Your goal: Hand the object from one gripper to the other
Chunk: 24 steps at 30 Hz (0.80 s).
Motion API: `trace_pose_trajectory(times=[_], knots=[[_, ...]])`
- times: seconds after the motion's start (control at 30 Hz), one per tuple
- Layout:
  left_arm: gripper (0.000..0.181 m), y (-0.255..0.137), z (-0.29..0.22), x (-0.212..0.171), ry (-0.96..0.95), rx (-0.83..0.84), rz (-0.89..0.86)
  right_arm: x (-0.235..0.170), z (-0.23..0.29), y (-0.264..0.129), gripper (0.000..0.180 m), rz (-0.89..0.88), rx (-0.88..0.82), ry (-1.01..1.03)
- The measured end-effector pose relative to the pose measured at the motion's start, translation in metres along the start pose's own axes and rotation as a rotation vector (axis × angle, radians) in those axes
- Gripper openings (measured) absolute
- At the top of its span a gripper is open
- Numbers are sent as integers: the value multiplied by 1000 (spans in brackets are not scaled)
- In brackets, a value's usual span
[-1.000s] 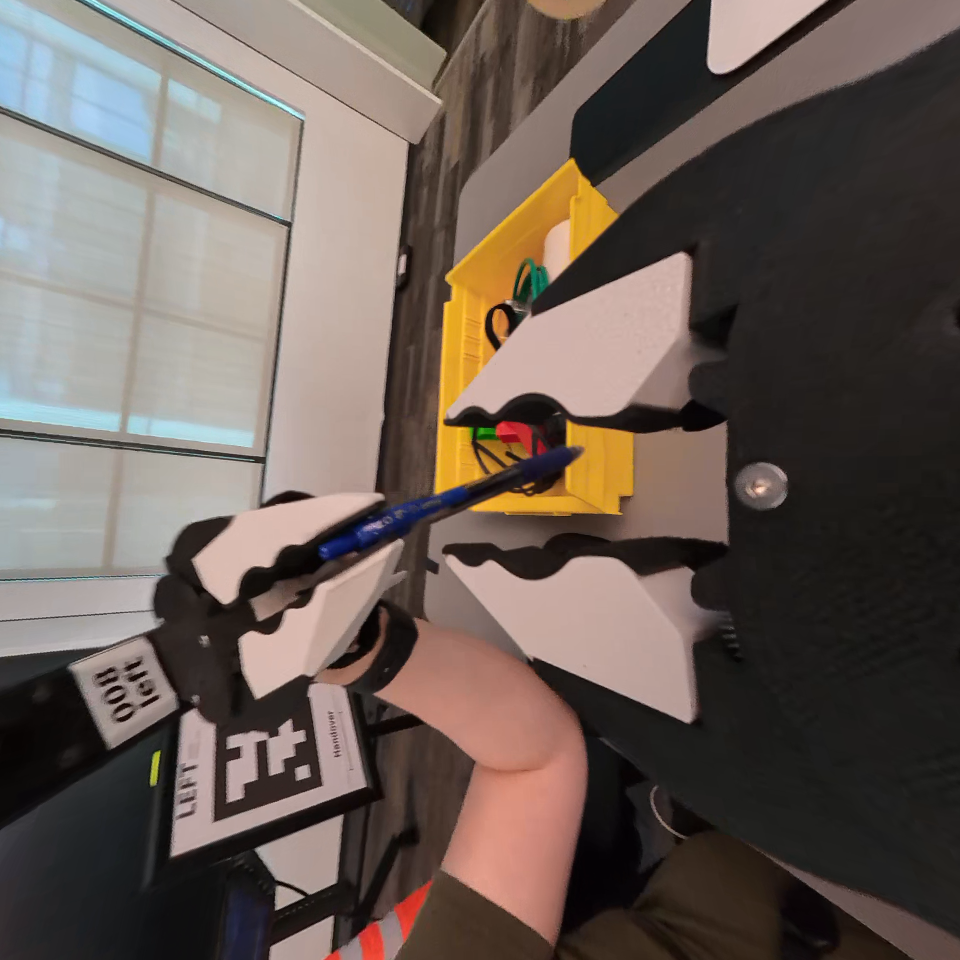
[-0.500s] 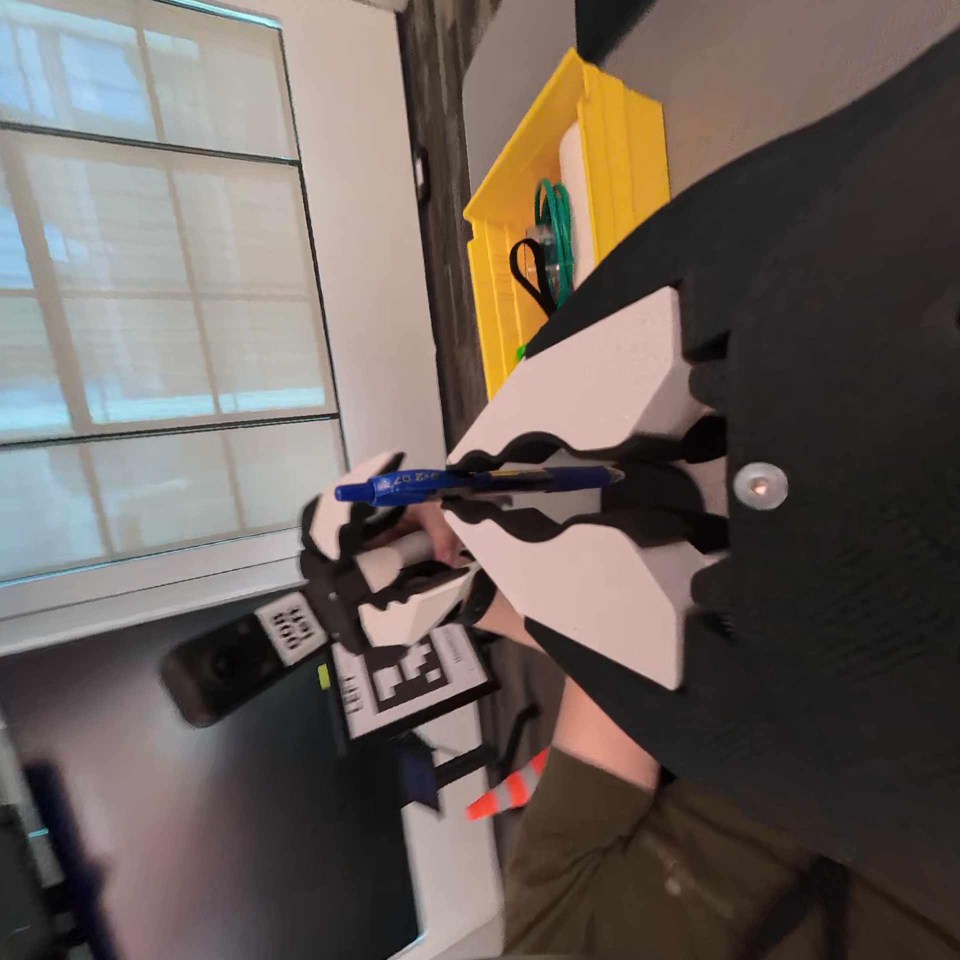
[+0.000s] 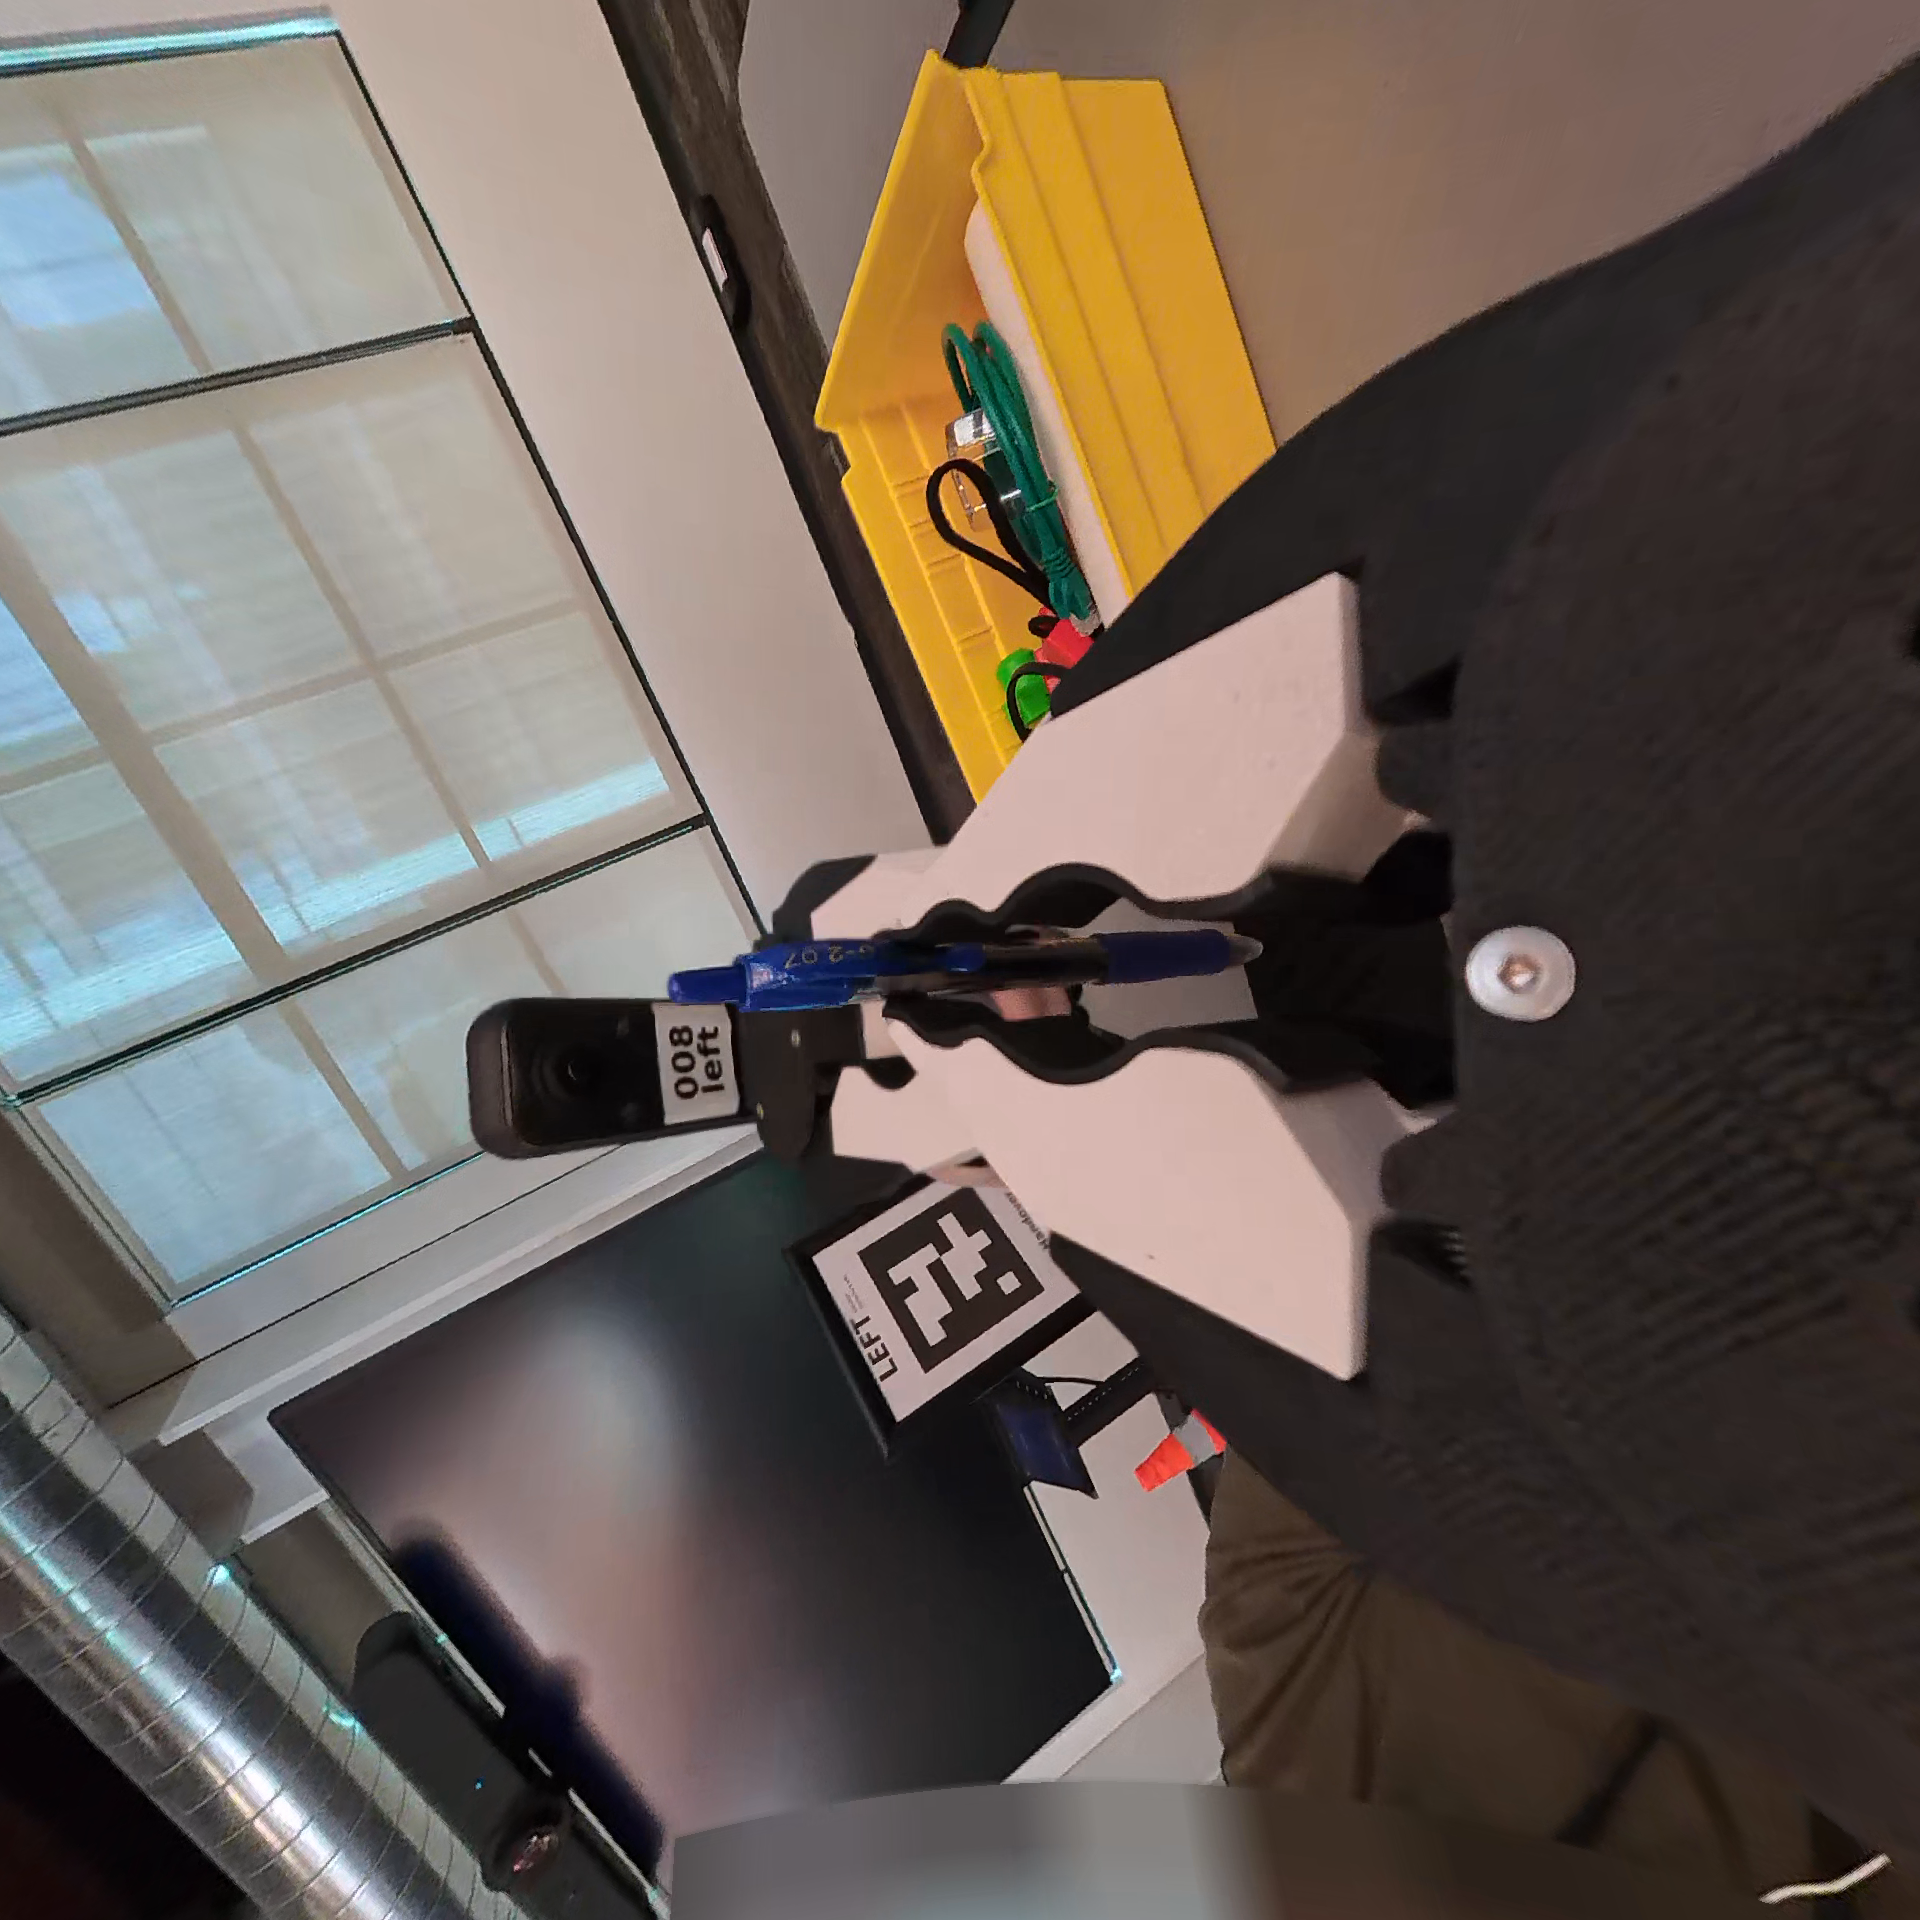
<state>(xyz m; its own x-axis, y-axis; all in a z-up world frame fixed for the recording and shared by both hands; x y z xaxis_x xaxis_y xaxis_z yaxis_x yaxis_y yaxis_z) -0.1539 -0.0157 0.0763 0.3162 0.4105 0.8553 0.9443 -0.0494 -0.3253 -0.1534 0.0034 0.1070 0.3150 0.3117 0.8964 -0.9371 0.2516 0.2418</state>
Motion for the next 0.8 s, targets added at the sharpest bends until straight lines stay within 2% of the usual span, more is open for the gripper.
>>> trace_pose_trajectory(times=[0.1,0.2,0.27,0.33,0.37,0.43,0.53,0.63,0.7,0.8], knots=[[35,0,7,1,78,80,-3,1,4,1,7,5,-2,-15],[24,-1,0,4,137,72,-22,3,9,2,8,-3,15,-13],[10,-1,-6,3,165,42,-16,4,10,2,8,-3,10,-19],[8,-2,-7,4,183,37,-18,6,12,3,8,-10,10,-34],[8,-4,-6,6,193,47,-25,8,11,2,14,-20,-10,-51],[8,-11,-7,13,187,42,-73,16,6,0,46,-46,-92,-138],[7,-29,-8,30,32,-48,-202,30,9,-11,56,-90,-223,-489],[7,-47,-8,40,-157,-211,-292,30,31,-13,59,-114,-349,-1093],[8,-52,-8,39,-224,-303,-299,14,36,-4,60,-1,-444,-1500],[8,-54,-4,41,-282,-343,-318,-17,25,14,61,271,-532,-1904]])
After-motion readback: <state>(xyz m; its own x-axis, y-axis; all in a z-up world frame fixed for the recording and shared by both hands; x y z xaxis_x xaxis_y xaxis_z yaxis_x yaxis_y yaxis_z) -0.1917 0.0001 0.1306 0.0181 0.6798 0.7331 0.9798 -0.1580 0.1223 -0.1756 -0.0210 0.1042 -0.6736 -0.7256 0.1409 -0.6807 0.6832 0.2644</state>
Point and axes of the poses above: each gripper's, where its closed fingertips meet, y out along the fingers, x out of its top, z = x × y across the jaws, the point moved 1 cm from there along -y, back along the fingers, and after that the axes turned 4 degrees about -y, right-handed, at the moved point
